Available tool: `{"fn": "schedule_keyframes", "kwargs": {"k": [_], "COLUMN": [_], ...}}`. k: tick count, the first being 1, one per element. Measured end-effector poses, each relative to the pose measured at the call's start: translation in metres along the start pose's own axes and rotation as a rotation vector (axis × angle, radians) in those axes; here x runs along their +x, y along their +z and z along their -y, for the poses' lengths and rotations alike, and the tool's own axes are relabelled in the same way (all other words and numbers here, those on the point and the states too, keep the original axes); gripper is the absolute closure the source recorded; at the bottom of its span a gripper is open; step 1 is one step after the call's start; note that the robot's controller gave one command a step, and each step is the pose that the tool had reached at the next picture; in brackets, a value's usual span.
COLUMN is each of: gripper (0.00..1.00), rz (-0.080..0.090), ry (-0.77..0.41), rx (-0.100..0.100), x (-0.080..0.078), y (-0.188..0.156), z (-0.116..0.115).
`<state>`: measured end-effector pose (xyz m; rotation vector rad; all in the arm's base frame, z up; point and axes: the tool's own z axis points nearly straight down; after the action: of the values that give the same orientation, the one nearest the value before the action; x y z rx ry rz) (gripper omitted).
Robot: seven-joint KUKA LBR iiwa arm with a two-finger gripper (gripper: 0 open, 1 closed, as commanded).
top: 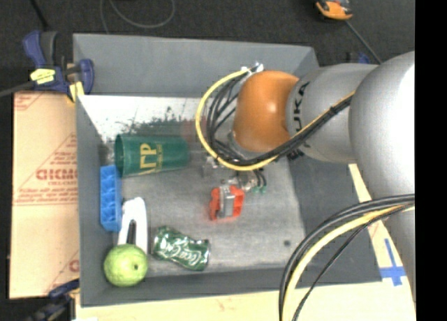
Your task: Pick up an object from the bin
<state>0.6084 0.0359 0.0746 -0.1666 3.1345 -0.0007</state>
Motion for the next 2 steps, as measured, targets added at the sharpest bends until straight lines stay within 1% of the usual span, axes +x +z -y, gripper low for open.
{"fn": "schedule_keyframes", "kwargs": {"k": [1,2], "gripper": [0.00,1.00], "rz": [0.002,0.000], "ry": [-0.073,-0.208], "rx": [0.000,0.000], "x": [-0.003,0.054], "y": [0.011,0.003], "z": [0.001,0.039]}}
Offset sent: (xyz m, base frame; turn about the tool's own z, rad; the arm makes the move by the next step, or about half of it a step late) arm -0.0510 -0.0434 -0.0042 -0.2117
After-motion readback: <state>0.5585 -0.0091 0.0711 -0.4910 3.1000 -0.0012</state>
